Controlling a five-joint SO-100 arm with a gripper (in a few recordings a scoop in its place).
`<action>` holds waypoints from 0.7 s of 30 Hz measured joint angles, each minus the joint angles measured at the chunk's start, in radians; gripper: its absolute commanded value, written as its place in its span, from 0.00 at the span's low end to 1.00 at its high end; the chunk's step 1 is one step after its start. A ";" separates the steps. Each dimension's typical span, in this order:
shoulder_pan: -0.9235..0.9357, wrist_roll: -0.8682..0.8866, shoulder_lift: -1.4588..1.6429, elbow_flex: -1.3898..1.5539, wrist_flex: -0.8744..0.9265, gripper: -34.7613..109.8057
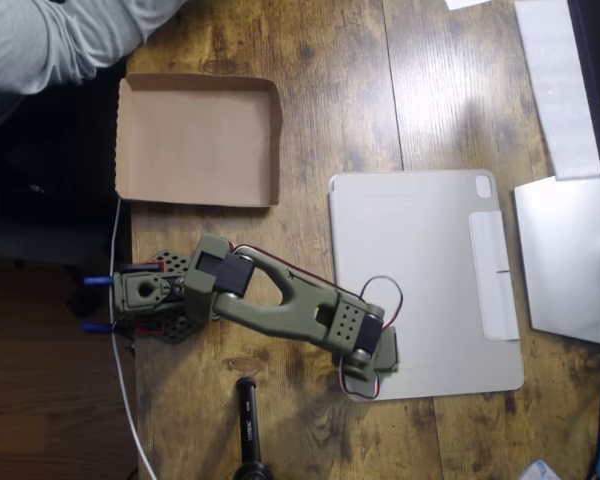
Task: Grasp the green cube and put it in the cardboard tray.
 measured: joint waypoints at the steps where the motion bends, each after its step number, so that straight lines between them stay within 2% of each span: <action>1: -0.002 0.000 0.003 0.003 -0.002 0.29; 11: -0.012 0.006 0.012 0.021 -0.017 0.32; 15: -0.074 0.049 0.026 0.021 -0.006 0.34; 21: -0.284 0.156 0.110 -0.064 0.202 0.34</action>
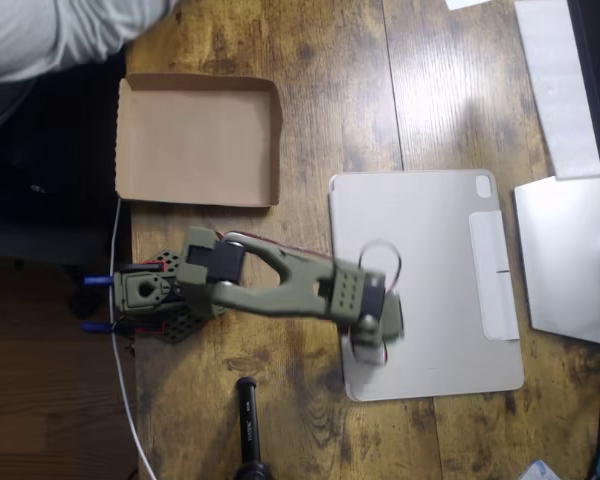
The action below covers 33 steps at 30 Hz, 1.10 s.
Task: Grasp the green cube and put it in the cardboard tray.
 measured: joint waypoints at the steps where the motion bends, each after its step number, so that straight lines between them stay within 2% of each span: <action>1: -0.034 0.006 0.018 -0.009 0.034 0.34; 7: -0.318 0.172 0.117 -0.046 0.276 0.35; 16: -0.689 0.359 0.290 -0.020 0.457 0.36; 23: -1.062 0.509 0.394 0.005 0.517 0.36; 27: -1.256 0.540 0.433 0.044 0.518 0.36; 33: -1.410 0.538 0.468 0.086 0.485 0.40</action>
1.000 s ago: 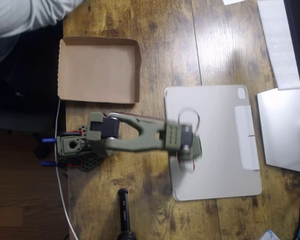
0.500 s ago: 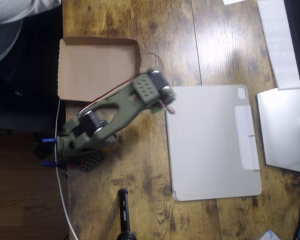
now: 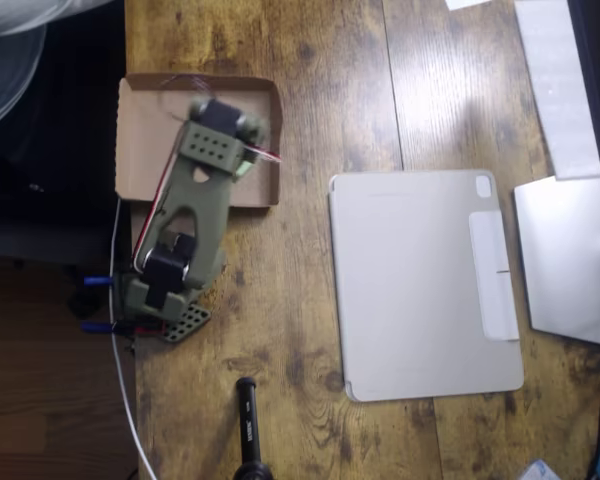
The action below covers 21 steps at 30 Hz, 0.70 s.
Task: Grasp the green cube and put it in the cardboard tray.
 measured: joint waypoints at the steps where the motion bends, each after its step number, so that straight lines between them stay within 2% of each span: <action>1: -0.017 -0.006 0.002 0.005 -0.002 0.41; 6: -0.061 -0.002 0.005 0.035 -0.003 0.46; 12: -0.055 -0.018 0.005 0.035 -0.020 0.45; 16: 0.058 -0.049 -0.002 0.035 -0.006 0.40; 21: 0.290 -0.095 -0.117 0.032 0.002 0.34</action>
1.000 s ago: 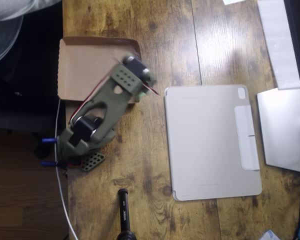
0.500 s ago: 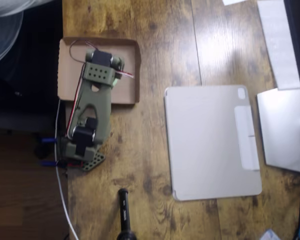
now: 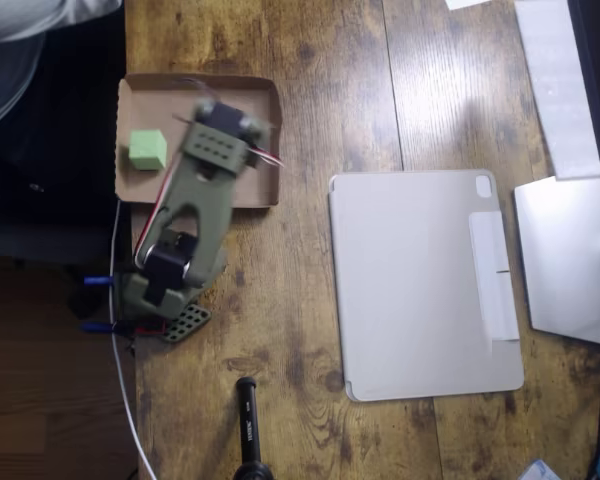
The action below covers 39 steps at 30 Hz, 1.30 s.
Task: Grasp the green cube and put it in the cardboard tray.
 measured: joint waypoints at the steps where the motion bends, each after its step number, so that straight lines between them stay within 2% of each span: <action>1: 0.052 -0.020 -0.041 -0.003 -0.002 0.34; 5: 0.311 -0.071 -0.127 -0.023 -0.002 0.32; 14: 0.657 -0.258 -0.187 -0.092 0.089 0.28; 26: 0.690 -0.268 -0.407 -0.100 0.101 0.26; 39: 0.749 -0.331 -0.442 -0.087 0.080 0.24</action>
